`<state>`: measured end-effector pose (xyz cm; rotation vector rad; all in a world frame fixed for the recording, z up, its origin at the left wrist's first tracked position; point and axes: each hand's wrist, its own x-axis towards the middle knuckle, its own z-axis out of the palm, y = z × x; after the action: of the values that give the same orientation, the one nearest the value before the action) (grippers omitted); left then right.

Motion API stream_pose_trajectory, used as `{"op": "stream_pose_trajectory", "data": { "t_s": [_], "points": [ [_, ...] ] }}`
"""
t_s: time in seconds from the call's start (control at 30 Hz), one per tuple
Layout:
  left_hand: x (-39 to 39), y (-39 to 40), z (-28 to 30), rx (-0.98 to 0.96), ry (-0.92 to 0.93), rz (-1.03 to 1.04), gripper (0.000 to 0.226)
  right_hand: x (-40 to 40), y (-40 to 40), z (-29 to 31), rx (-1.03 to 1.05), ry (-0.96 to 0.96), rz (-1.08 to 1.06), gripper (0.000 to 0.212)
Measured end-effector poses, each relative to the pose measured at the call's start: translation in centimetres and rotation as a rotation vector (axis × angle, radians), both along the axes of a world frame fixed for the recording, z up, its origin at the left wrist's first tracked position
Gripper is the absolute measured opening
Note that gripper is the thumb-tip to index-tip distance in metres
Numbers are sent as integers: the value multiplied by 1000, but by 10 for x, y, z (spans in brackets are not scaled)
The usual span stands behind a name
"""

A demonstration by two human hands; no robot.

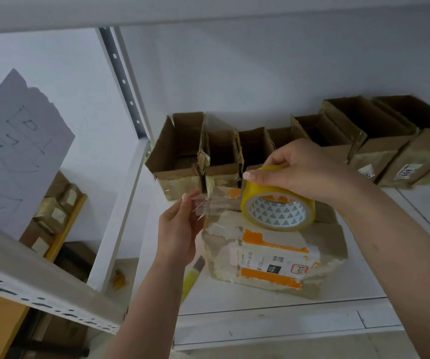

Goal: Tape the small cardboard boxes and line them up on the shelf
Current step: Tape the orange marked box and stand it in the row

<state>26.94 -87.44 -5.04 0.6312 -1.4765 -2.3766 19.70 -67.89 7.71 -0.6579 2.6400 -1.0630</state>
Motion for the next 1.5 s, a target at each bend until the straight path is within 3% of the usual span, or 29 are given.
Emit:
{"op": "stream_pose_trajectory", "data": {
  "t_s": [0.17, 0.3, 0.6, 0.67, 0.73, 0.83, 0.9, 0.93, 1.0, 1.1, 1.17, 1.27, 1.43, 1.5],
  "points": [
    [2, 10, -17, -146, -106, -79, 34, -3, -8, -9, -13, 54, -13, 52],
    [3, 14, -29, -84, -167, -219, 38, -3, -10, -17, -84, 28, -59, 48],
    [0, 17, -50, 0, -278, -271, 34, -3, -10, -21, -126, 6, -64, 41],
    [2, 13, -44, -122, -301, -296, 30, -4, -10, -22, -118, 3, -58, 41],
    [1, 7, -35, -395, -310, -234, 31, -6, -9, -22, -118, -6, -47, 42],
    [-3, 3, -2, -766, -69, 1, 33, -7, -9, -23, -114, -2, -32, 49],
    [-8, 9, 25, -909, 122, -120, 36, -6, -9, -23, -99, 15, -10, 52],
    [-9, 15, 34, -891, 164, -261, 42, -6, -8, -21, -104, 13, 1, 53],
    [-7, 29, 41, -860, 116, -515, 65, -7, -2, -18, -157, -34, 44, 60],
    [-6, 34, 34, -1280, 72, -604, 111, -11, 22, -31, -299, -235, 94, 63],
    [-8, 32, 33, -1520, 36, -645, 119, -9, 39, -48, -507, -431, 143, 50],
    [-13, 34, 30, -1611, -29, -645, 118, -9, 52, -65, -698, -468, 248, 38],
    [-13, 34, 30, -1655, -45, -637, 108, -11, 58, -44, -477, -302, 173, 30],
    [-14, 33, 29, -1686, -47, -643, 107, -10, 70, -30, -409, -242, 115, 41]
  ]
}}
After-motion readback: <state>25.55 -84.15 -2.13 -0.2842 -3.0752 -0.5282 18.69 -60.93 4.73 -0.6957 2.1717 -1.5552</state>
